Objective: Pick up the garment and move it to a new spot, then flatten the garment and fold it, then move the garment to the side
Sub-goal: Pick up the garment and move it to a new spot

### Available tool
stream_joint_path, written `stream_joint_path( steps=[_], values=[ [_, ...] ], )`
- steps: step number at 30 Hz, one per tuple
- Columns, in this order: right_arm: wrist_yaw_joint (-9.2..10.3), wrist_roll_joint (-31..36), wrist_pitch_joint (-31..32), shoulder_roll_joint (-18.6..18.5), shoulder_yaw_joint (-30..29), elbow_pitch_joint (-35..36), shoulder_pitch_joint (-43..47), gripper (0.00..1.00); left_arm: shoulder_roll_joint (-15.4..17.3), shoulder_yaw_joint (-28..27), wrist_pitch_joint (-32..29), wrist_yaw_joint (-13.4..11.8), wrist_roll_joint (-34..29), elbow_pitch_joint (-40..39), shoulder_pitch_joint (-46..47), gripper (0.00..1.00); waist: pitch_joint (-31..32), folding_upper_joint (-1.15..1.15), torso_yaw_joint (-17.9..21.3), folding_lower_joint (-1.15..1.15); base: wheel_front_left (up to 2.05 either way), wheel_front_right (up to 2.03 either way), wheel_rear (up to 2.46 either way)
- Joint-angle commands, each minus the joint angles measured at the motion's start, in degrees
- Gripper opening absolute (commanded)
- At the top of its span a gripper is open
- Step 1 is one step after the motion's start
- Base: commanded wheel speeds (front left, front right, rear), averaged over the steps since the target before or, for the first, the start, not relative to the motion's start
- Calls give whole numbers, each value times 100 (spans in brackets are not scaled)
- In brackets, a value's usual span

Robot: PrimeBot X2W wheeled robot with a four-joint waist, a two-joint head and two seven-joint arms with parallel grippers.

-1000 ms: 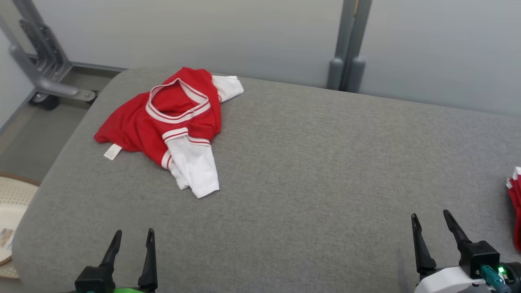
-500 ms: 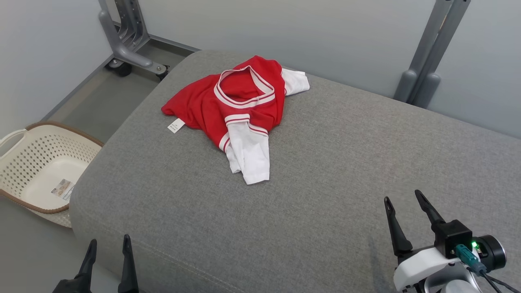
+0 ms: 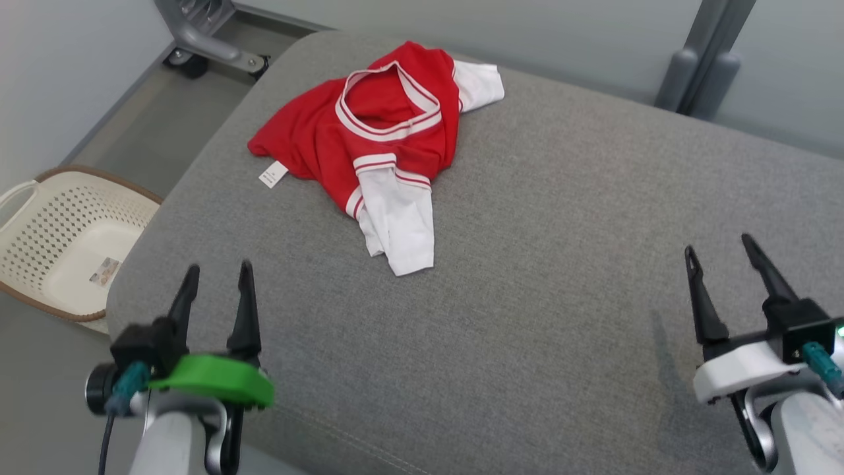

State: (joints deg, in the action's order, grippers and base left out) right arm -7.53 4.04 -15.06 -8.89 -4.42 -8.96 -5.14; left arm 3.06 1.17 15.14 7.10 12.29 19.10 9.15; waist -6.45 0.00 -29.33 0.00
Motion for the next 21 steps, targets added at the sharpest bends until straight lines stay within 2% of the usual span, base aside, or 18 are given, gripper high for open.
stream_joint_path(
  steps=[1,4,7,12,16,21],
  values=[
    [9,54,-15,-110,-36,40,-175,100,-9,69,-10,31,124,145,411,100,-974,0,344,0,0,0,0],
    [9,142,-15,-304,-87,115,-558,100,-9,171,-149,35,470,581,1295,100,-1519,0,464,0,0,0,0],
    [9,212,-15,-462,-48,136,-853,100,26,541,-628,43,990,982,2126,100,-1946,0,590,0,0,0,0],
    [9,263,-15,-688,79,159,-1258,100,434,1030,-1275,35,1879,1516,3222,100,-2385,0,822,0,0,0,0],
    [9,240,-15,-724,147,197,-1436,100,795,1357,-1556,35,2566,1968,3712,100,-2545,0,1049,0,0,0,0],
    [9,210,-15,-679,176,237,-1408,100,1009,1803,-1810,36,3164,2484,4009,100,-2615,0,1237,0,0,0,0]
  ],
)
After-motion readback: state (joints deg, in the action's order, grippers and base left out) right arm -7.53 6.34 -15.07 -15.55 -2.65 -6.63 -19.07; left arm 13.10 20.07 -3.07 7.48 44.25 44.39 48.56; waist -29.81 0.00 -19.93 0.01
